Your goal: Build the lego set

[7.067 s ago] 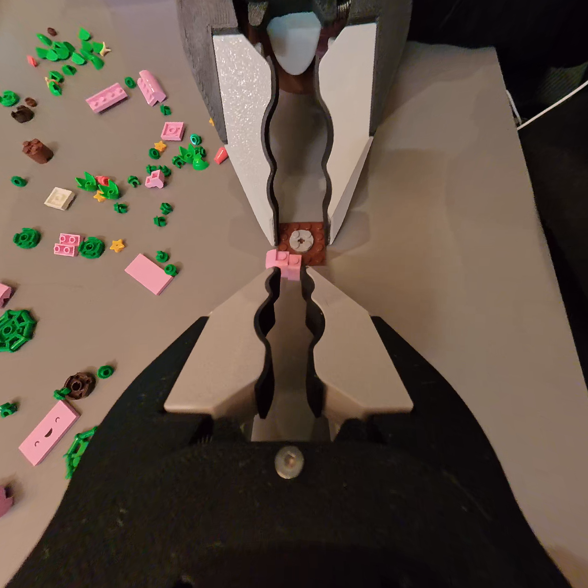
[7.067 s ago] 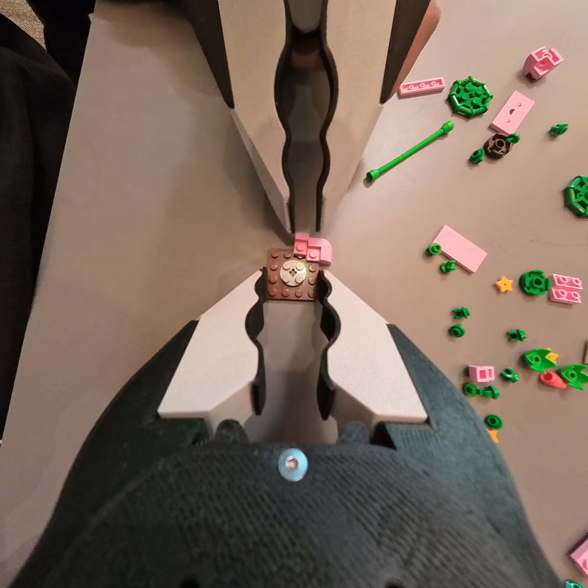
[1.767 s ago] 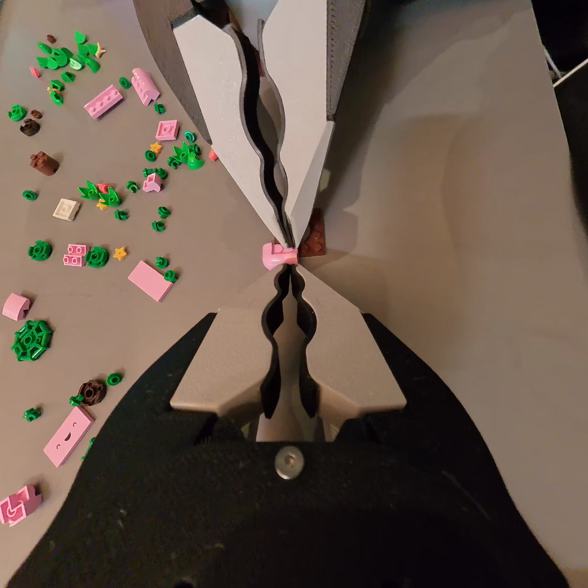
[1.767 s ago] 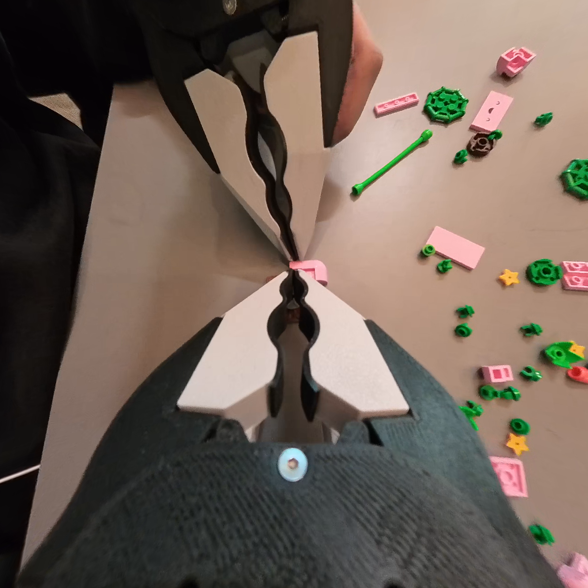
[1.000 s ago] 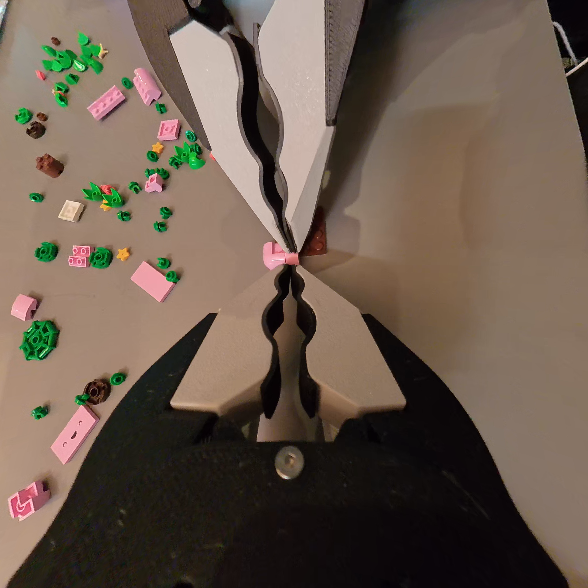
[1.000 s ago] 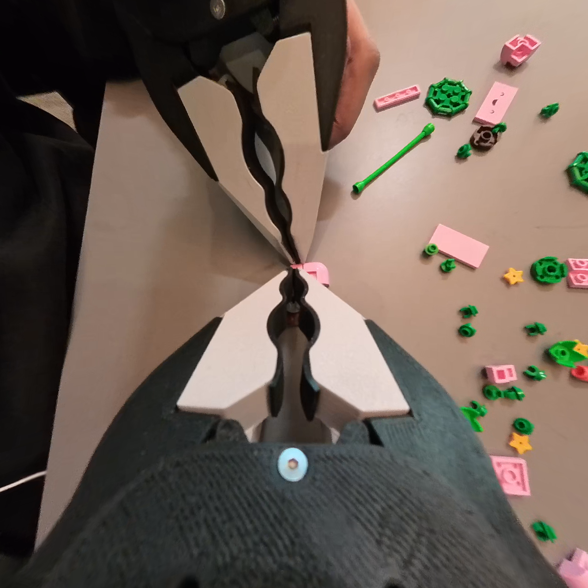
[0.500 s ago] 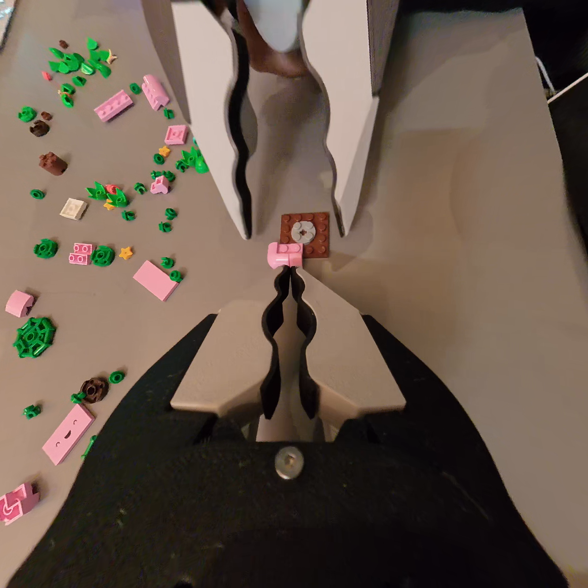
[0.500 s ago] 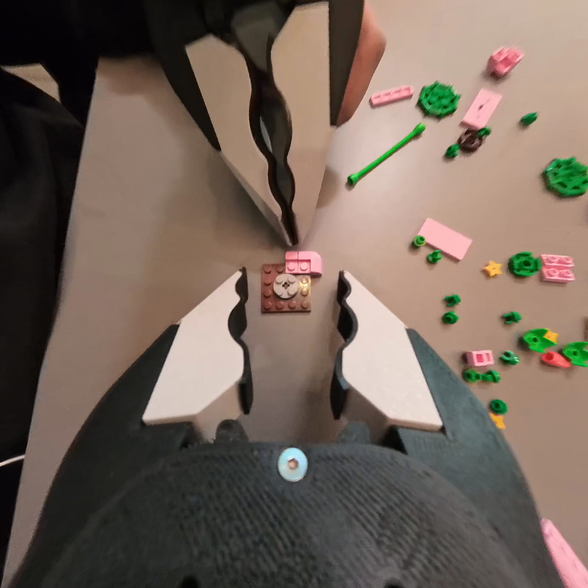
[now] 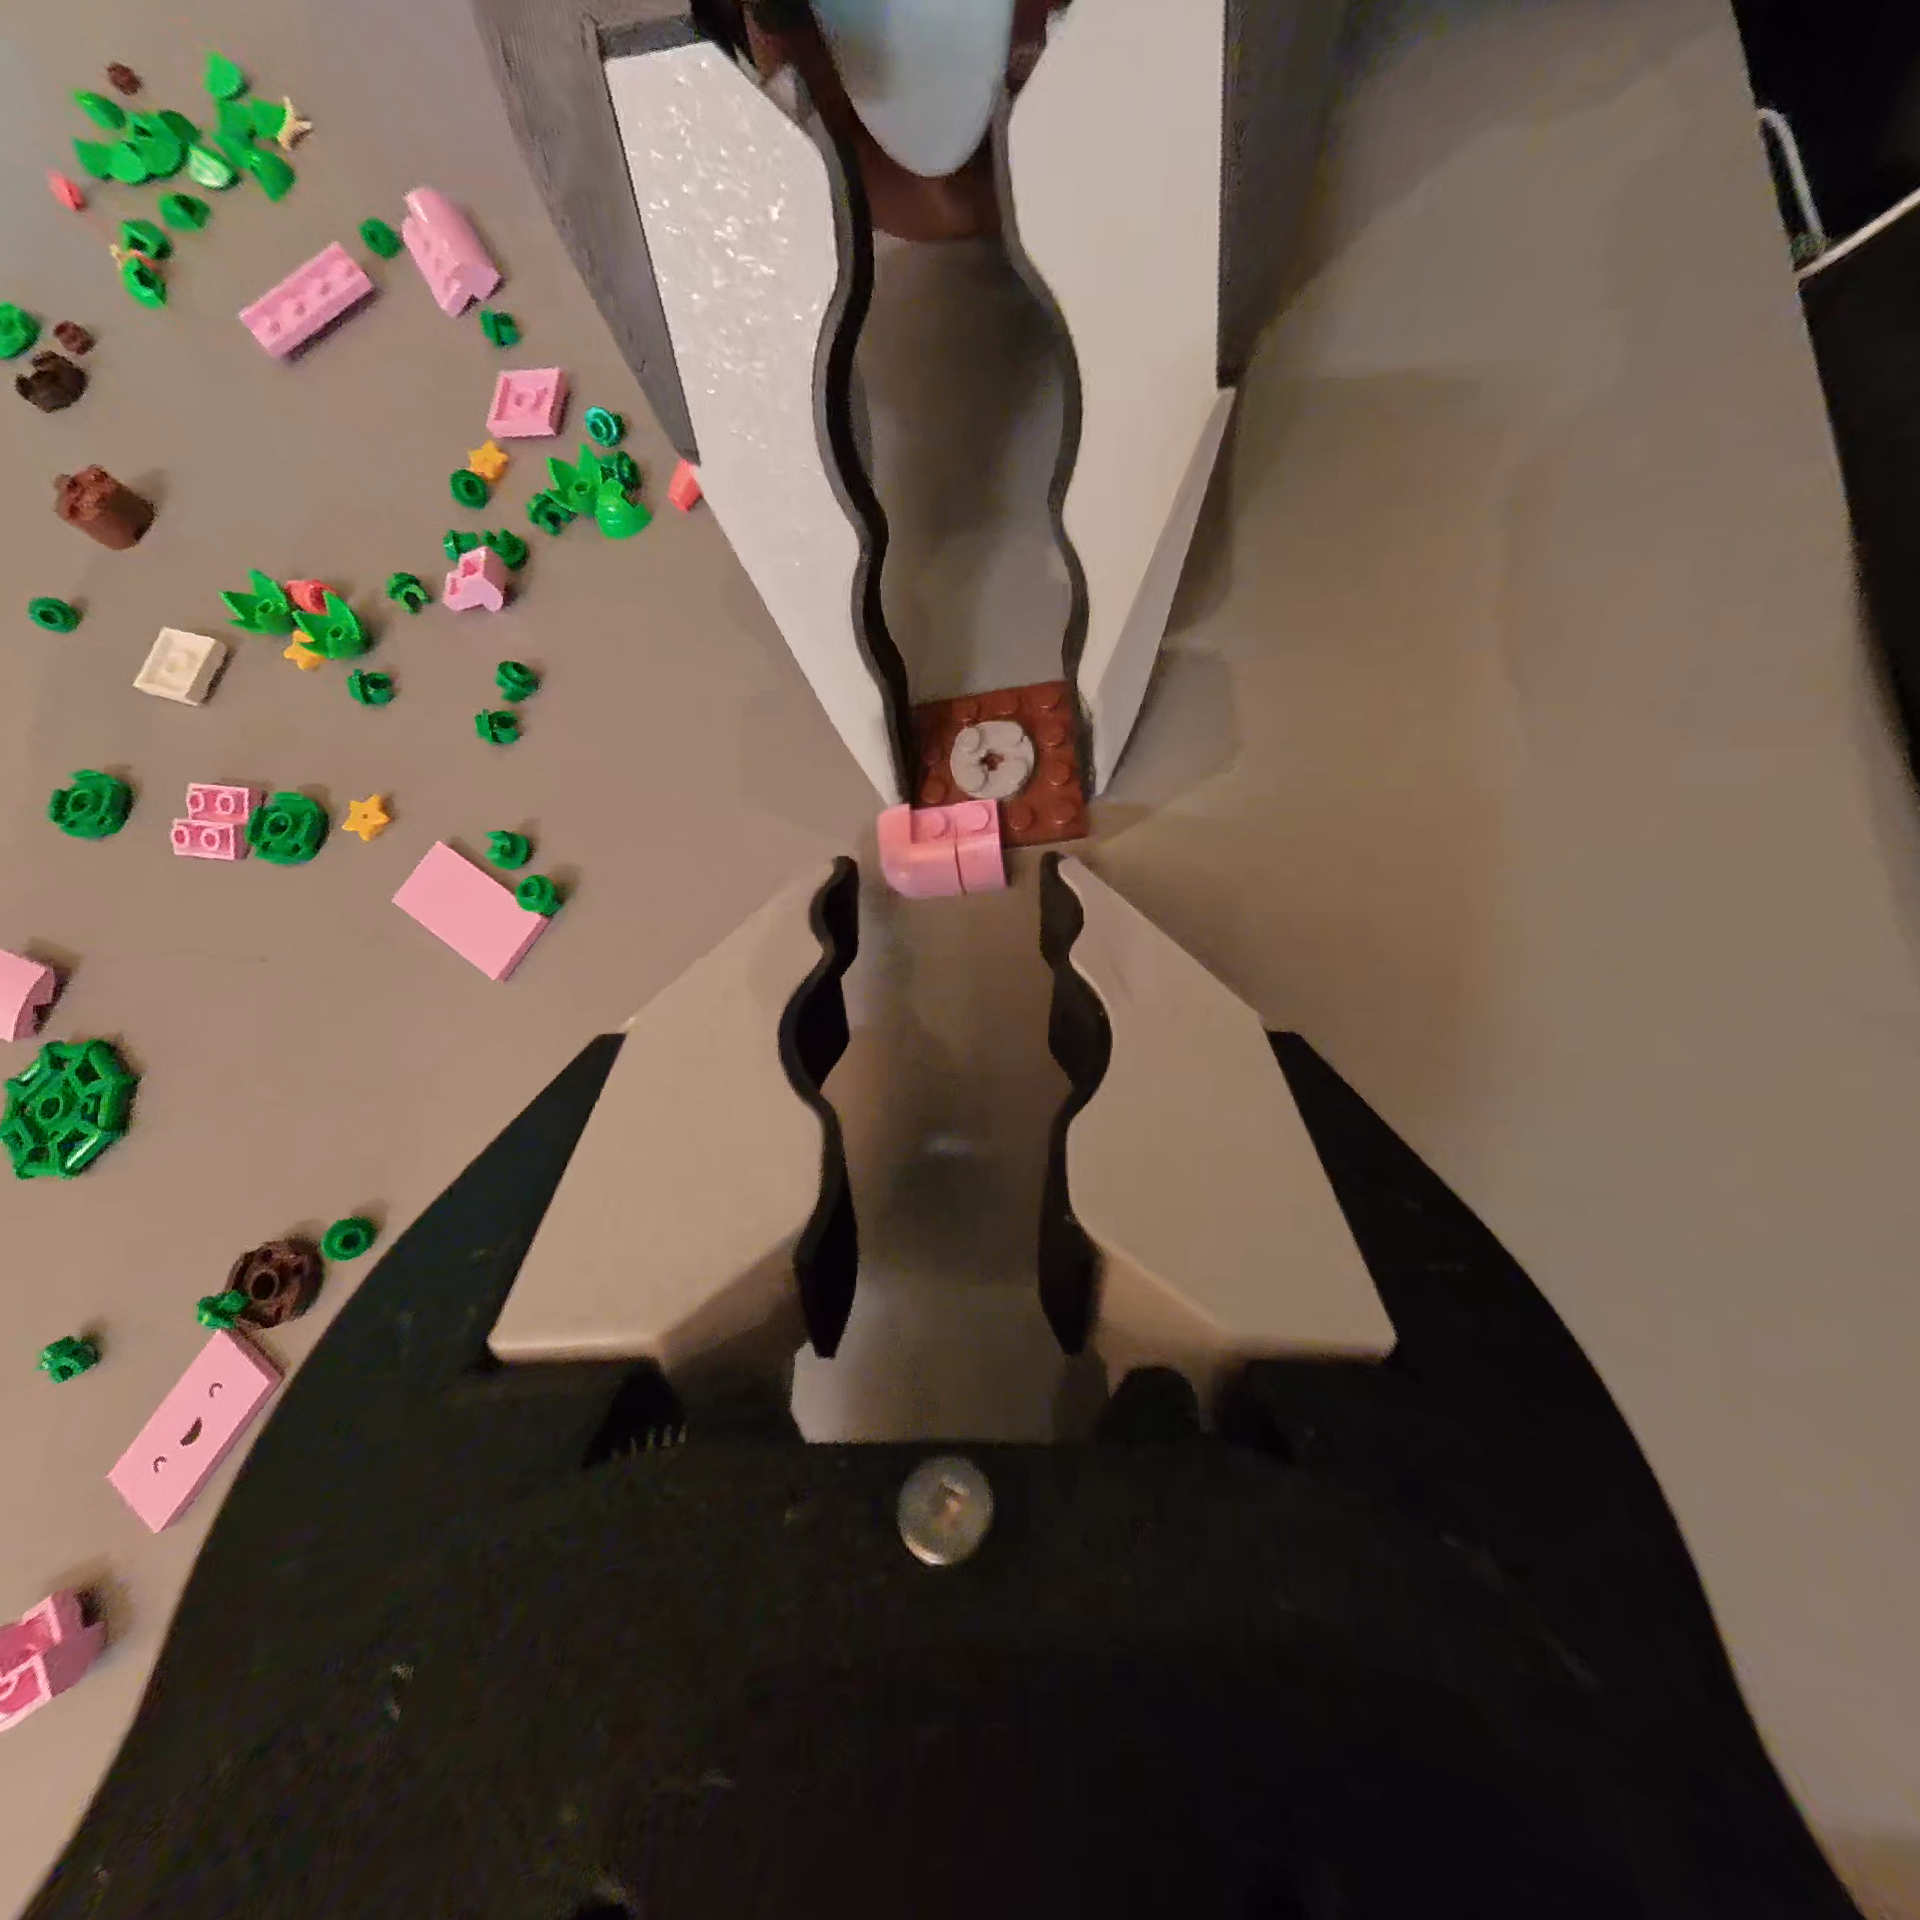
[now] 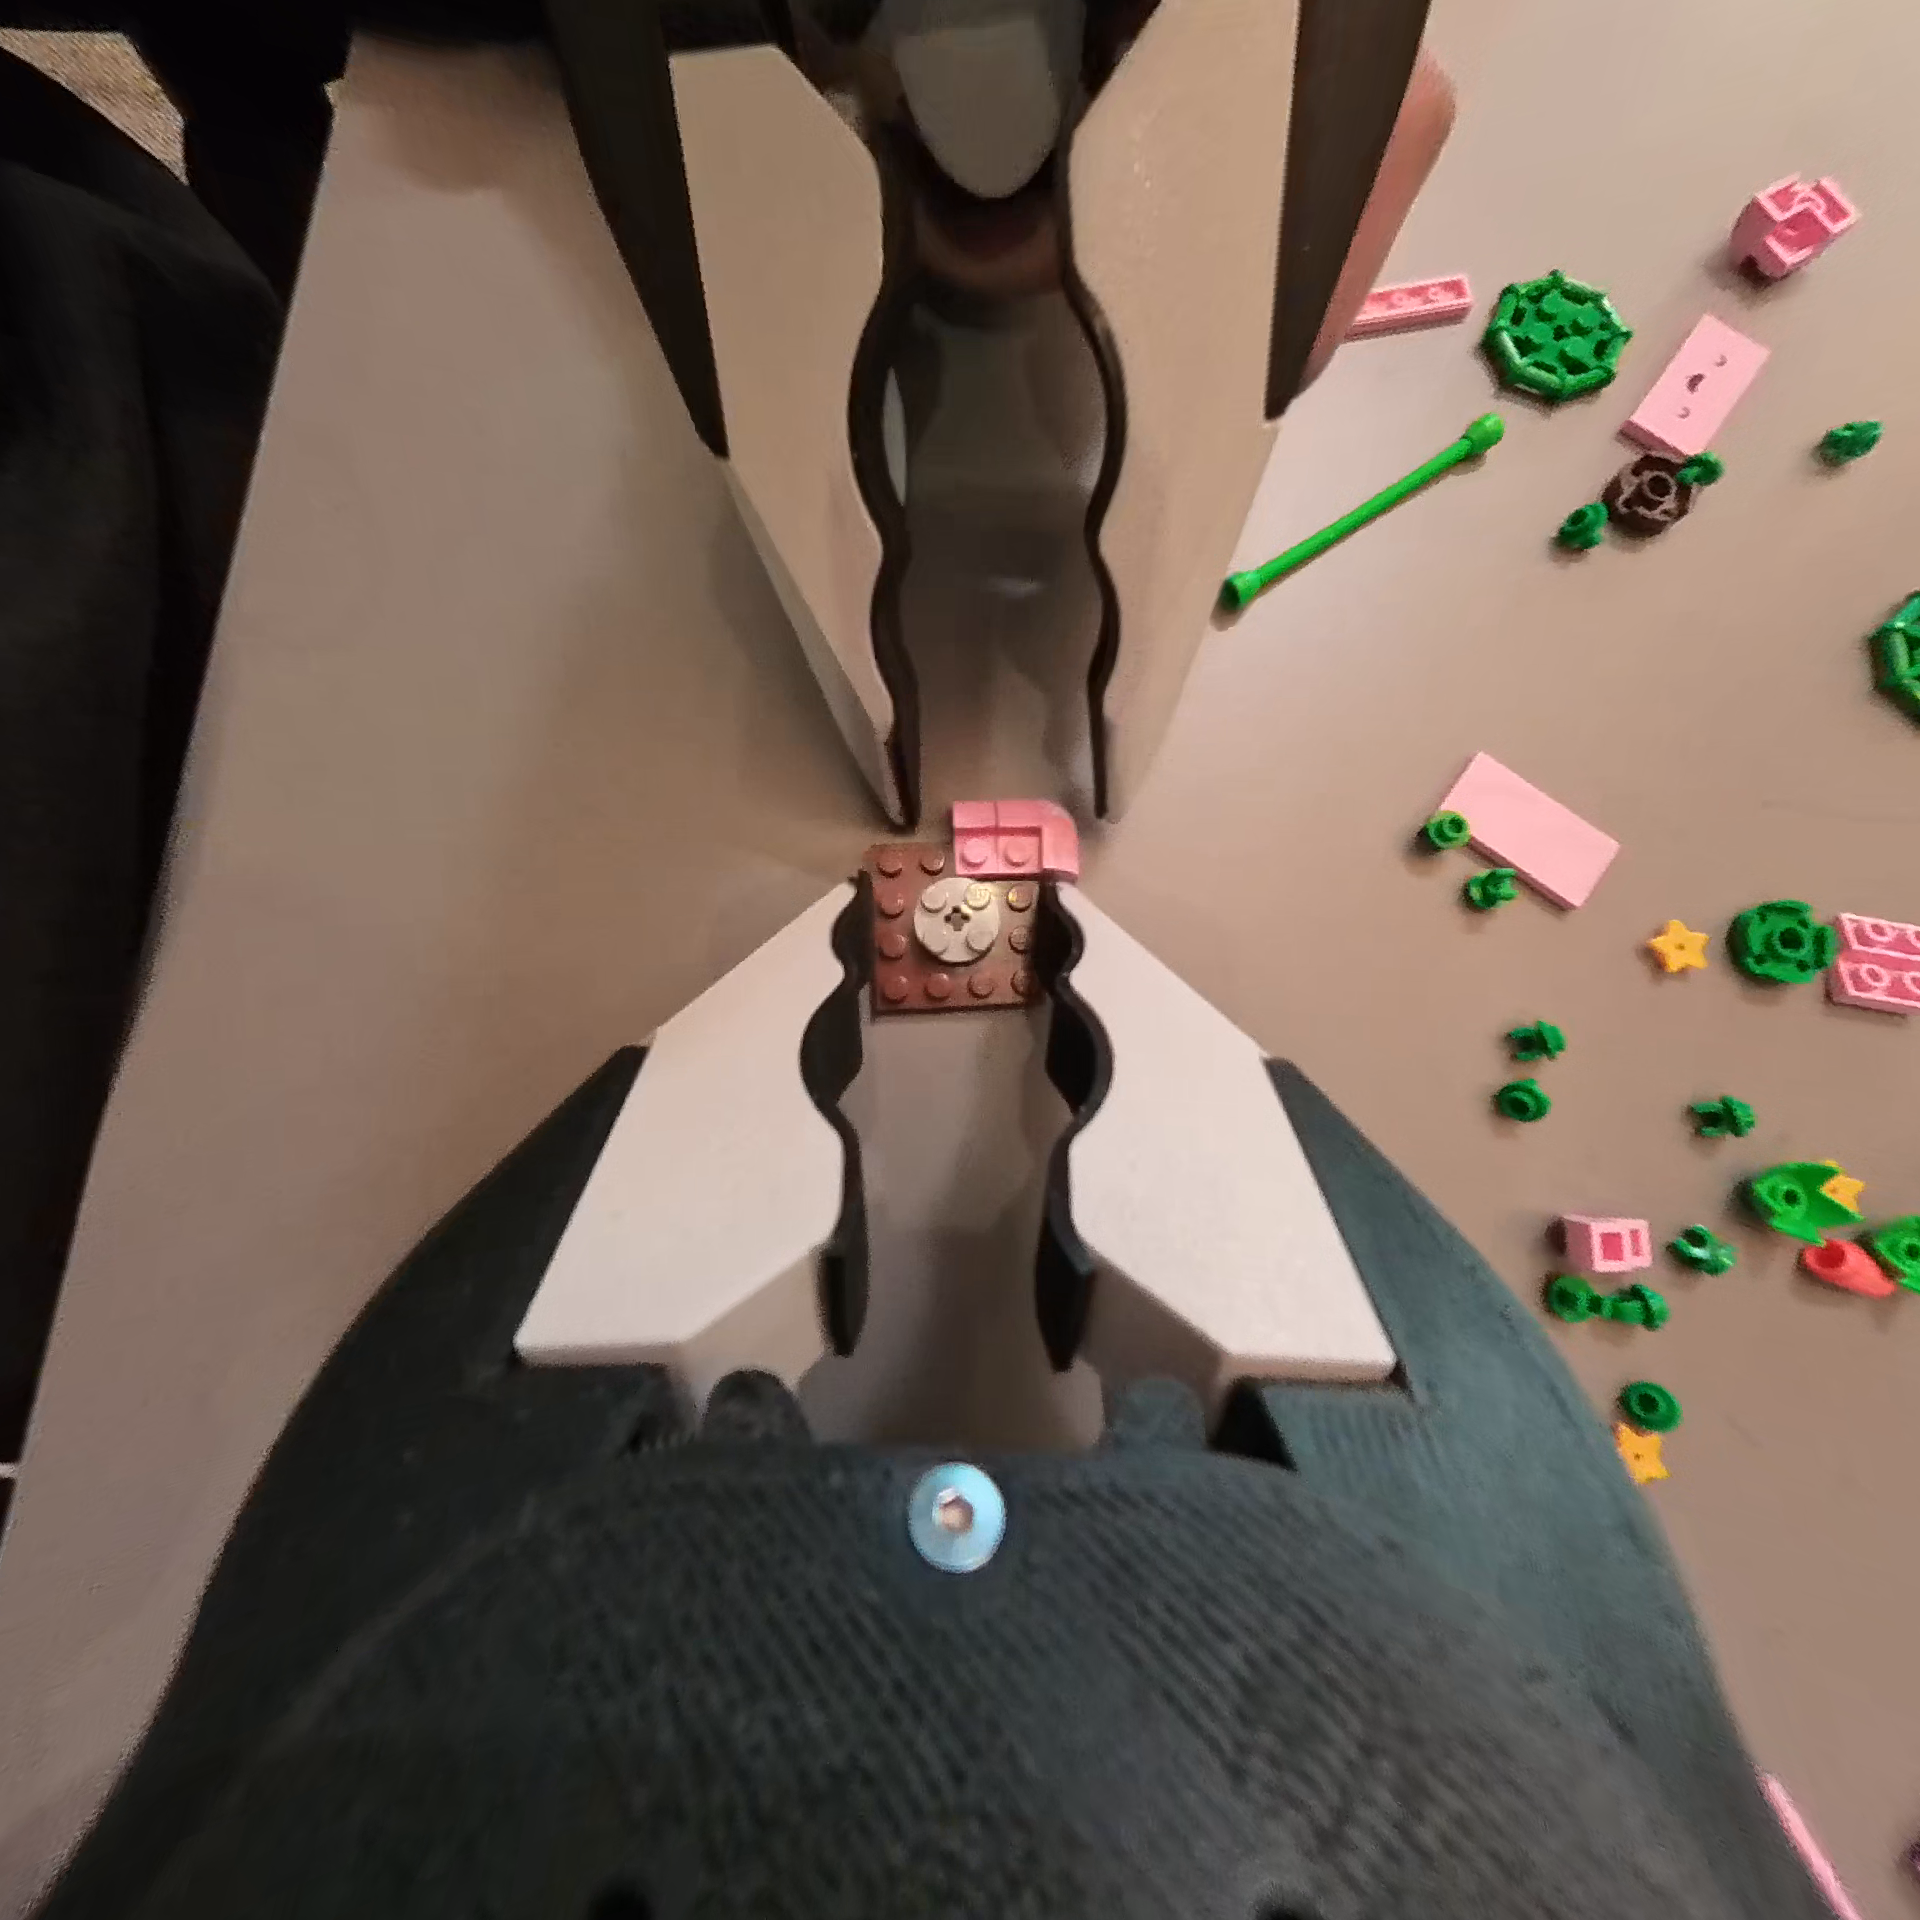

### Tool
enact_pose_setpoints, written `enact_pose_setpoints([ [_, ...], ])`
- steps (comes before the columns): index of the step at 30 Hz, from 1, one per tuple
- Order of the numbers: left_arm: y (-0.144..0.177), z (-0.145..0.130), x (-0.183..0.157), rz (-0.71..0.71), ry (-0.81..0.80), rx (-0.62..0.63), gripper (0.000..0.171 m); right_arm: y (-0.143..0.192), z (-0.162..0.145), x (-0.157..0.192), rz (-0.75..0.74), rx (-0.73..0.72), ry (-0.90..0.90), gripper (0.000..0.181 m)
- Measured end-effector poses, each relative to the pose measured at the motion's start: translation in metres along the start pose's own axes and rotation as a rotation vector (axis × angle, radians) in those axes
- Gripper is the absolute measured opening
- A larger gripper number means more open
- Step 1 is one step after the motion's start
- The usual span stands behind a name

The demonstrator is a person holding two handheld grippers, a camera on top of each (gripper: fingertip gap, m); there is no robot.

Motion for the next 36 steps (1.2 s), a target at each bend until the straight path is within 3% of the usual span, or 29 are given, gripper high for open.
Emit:
enact_pose_setpoints([
  [4,0.0,0.0,0.0008,-0.005,0.011,0.001,0.021,0.0,0.0003,0.0003,-0.003,0.003,0.004,0.031],
  [28,-0.0003,0.0004,0.0002,-0.005,0.013,0.003,0.02,-0.0007,0.0002,0.0003,0.006,-0.008,-0.008,0.03],
  [36,0.0004,0.0008,-0.0005,-0.012,0.012,-0.003,0.02,-0.0014,0.0012,-0.0024,-0.023,-0.021,0.008,0.041],
])
Point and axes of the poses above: each gripper's, where its closed fingertips meet, y back along the fingers, z out of its top, x = y × z across the jaws, the point moved 5 cm from there along y, back along the fingers, and after that the axes turned 5 degrees about -x, right-handed, at the moved point
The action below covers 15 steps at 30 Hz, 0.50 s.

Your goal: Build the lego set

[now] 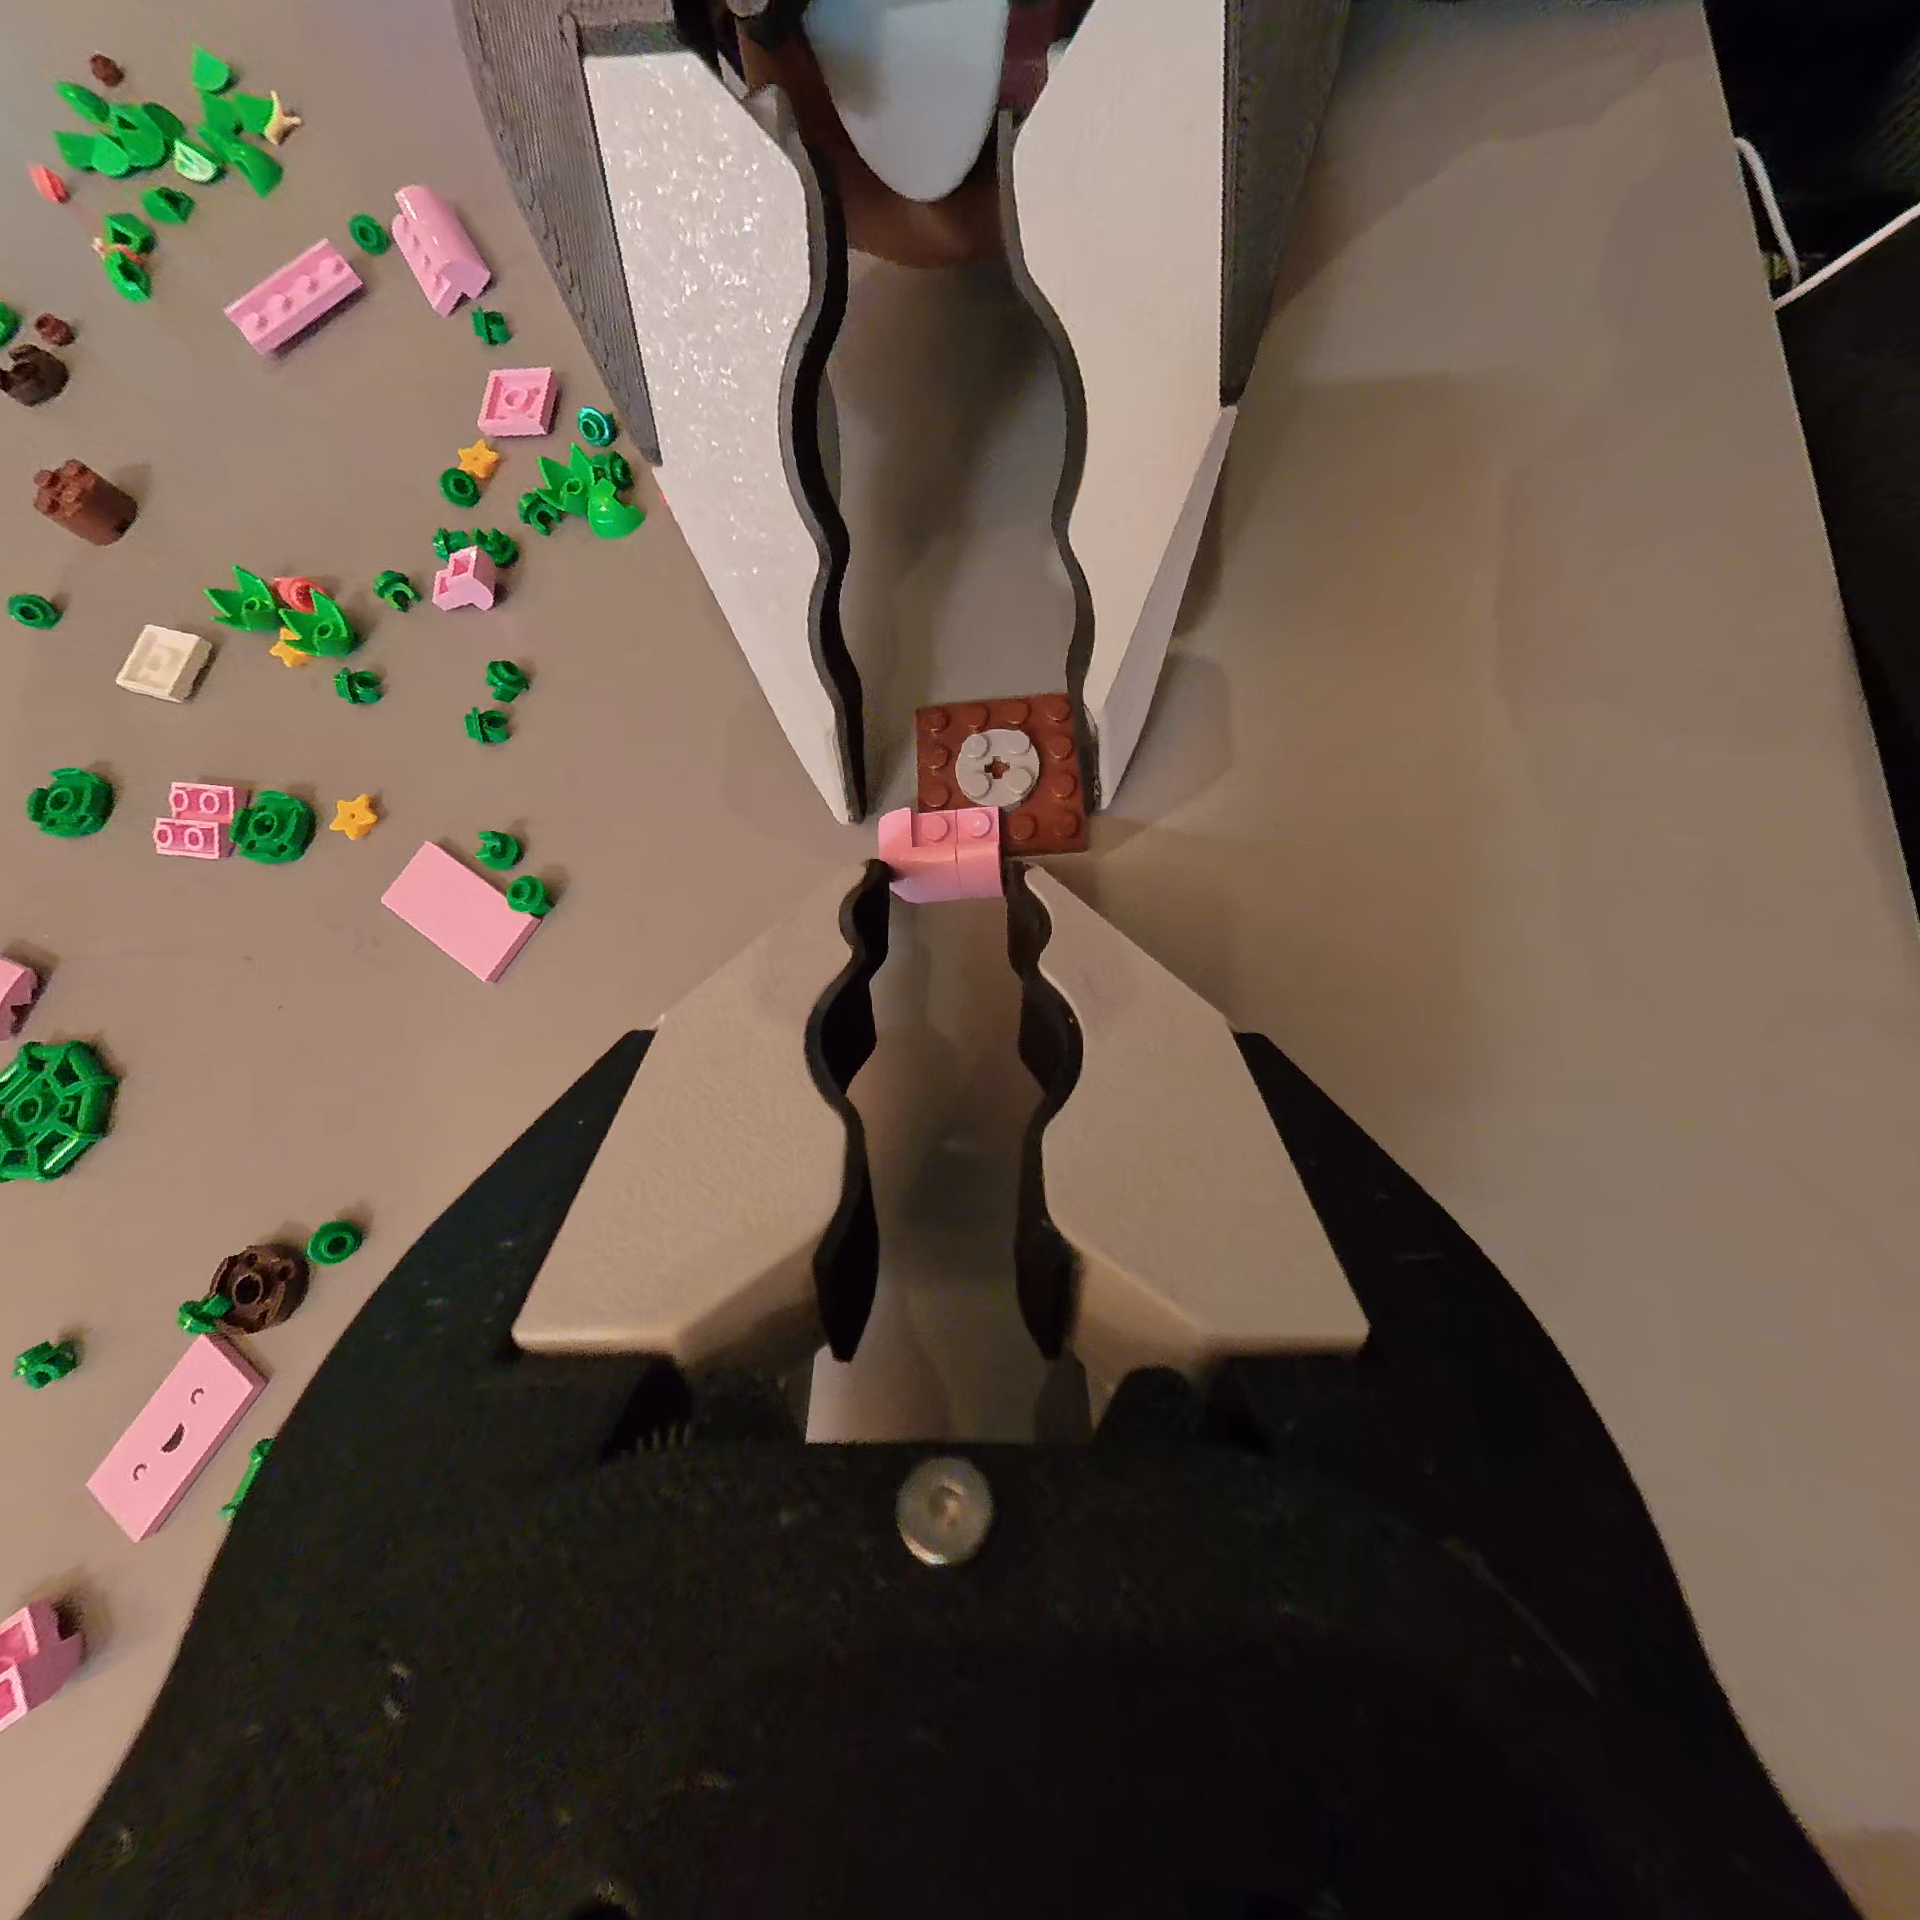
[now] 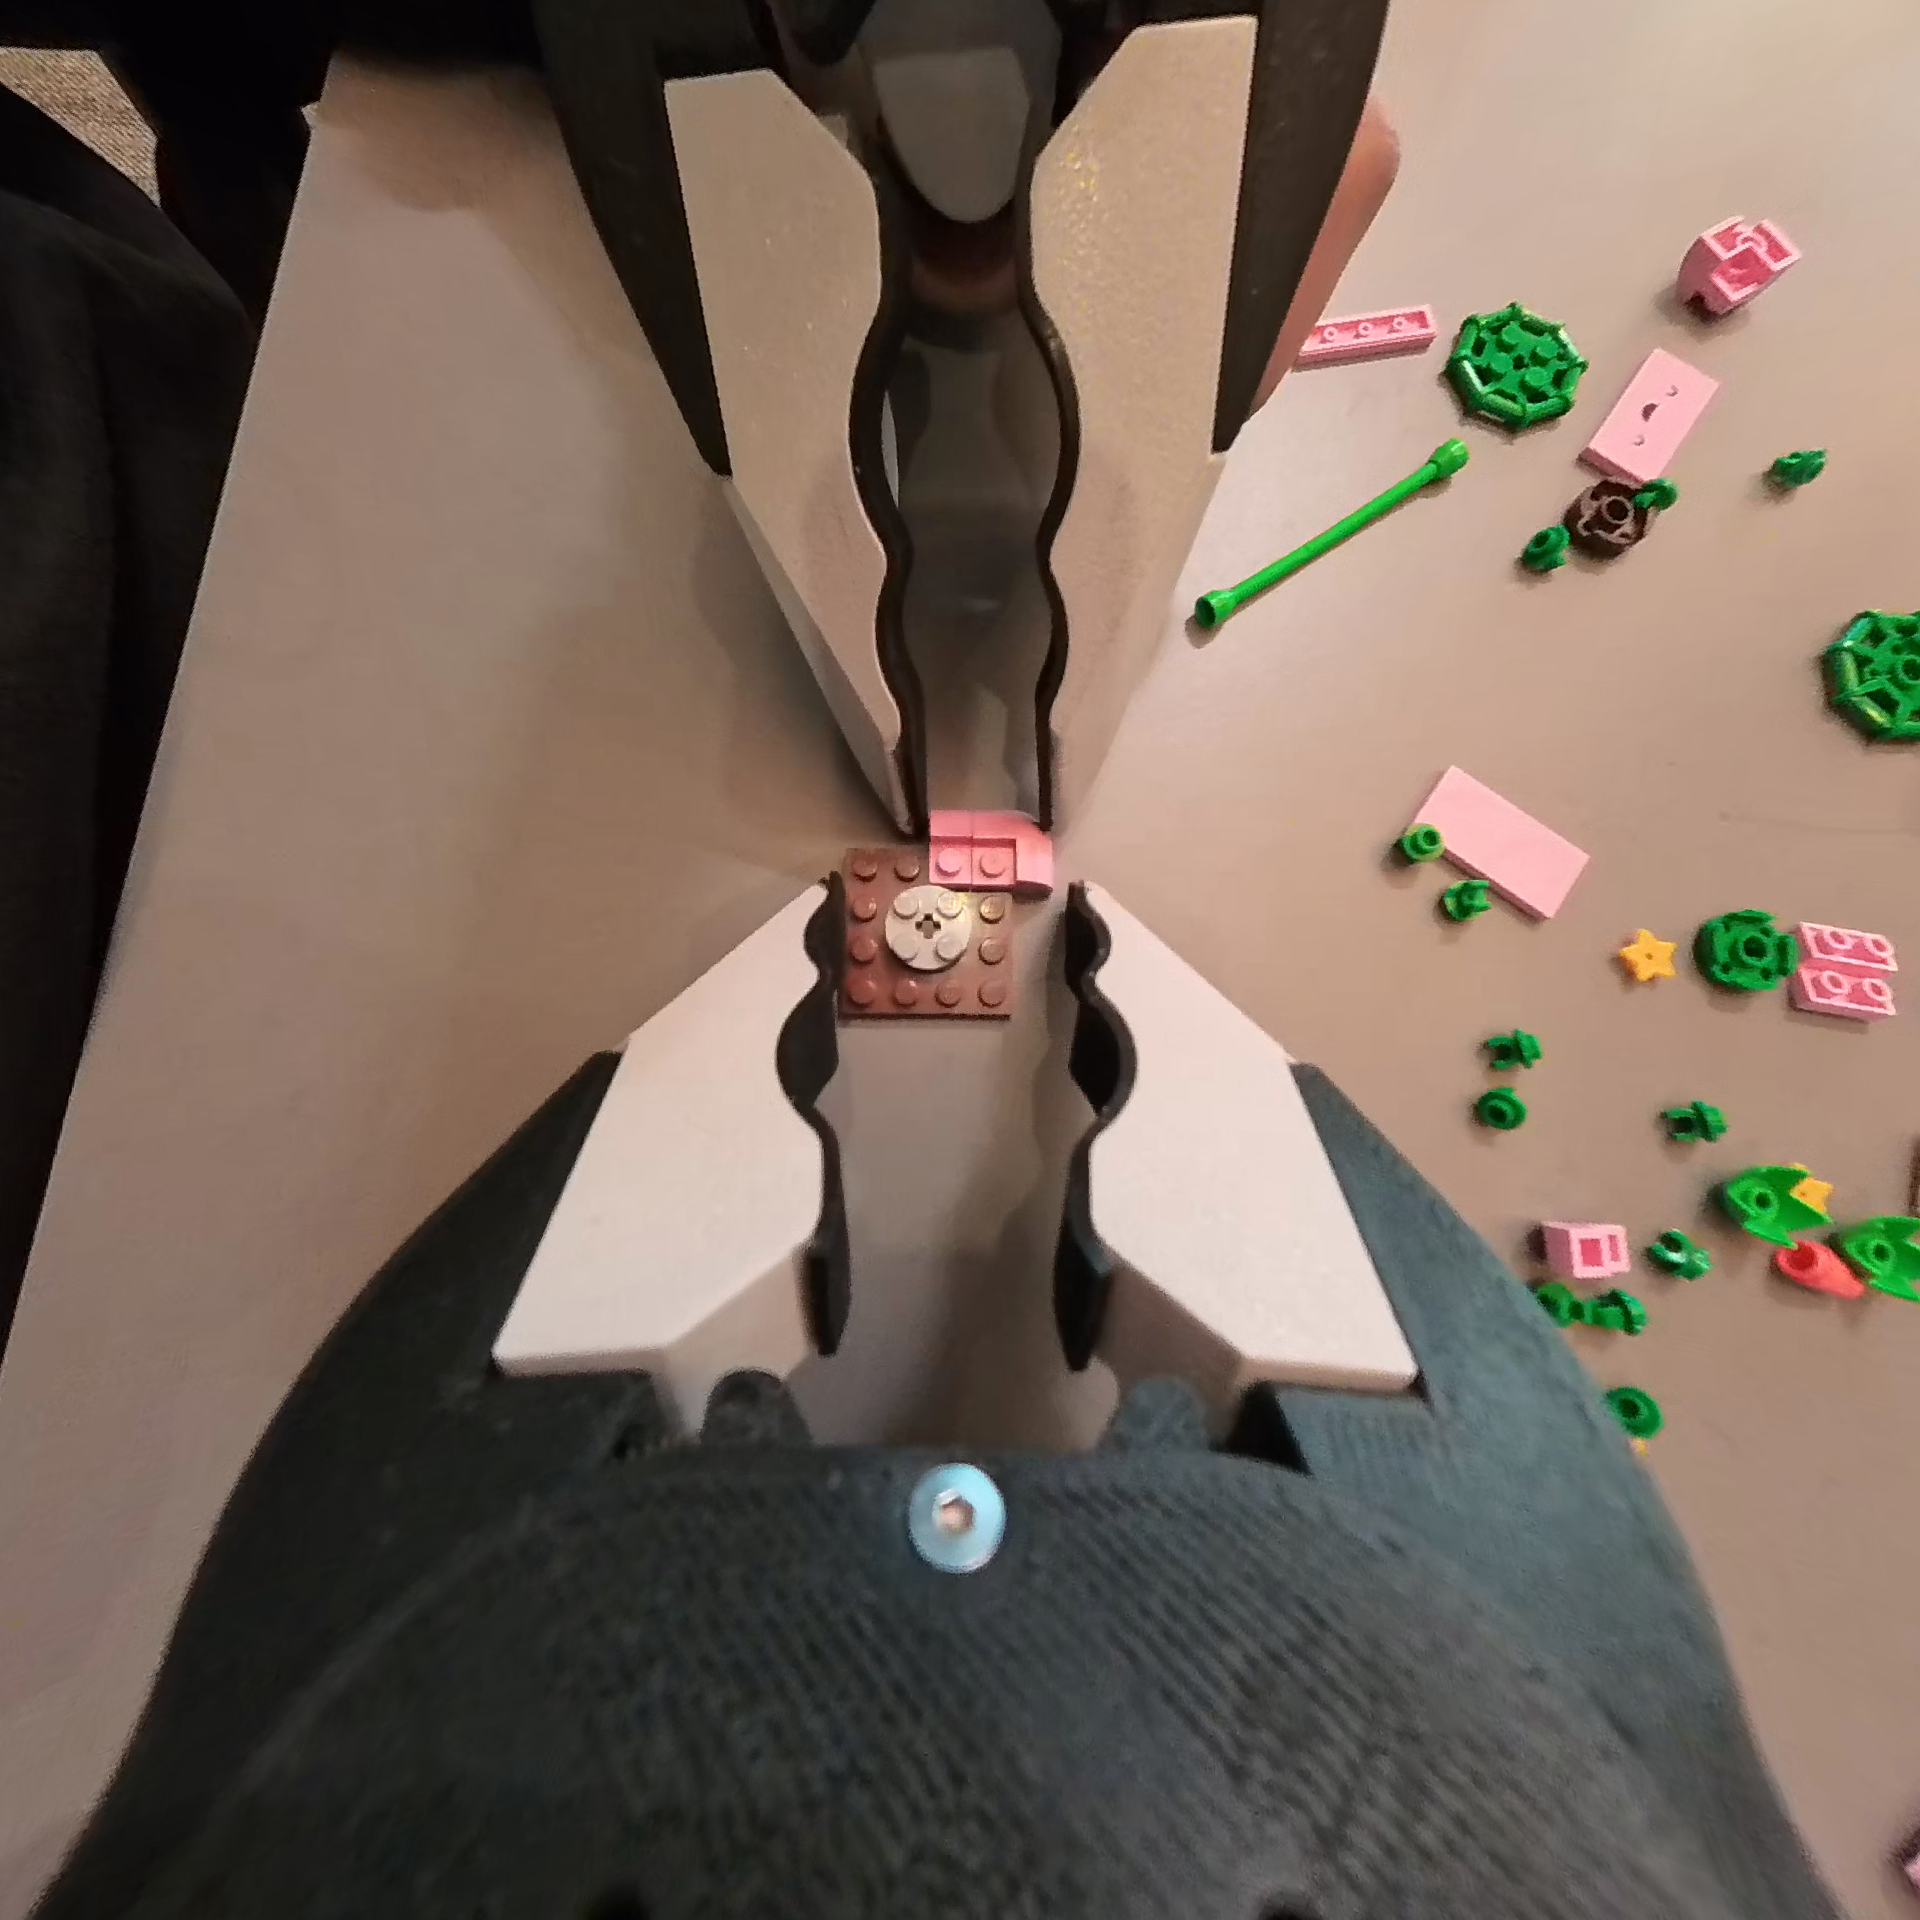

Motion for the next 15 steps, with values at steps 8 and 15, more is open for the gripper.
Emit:
enact_pose_setpoints([
  [8,-0.0003,-0.0003,0.0001,0.001,0.001,0.003,0.02,-0.001,0.0015,0.0012,0.013,-0.016,-0.01,0.056],
  [15,0.0047,0.0024,0.0086,0.006,0.082,-0.044,0.0,0.0007,0.0051,-0.0022,-0.063,-0.027,0.053,0.076],
])
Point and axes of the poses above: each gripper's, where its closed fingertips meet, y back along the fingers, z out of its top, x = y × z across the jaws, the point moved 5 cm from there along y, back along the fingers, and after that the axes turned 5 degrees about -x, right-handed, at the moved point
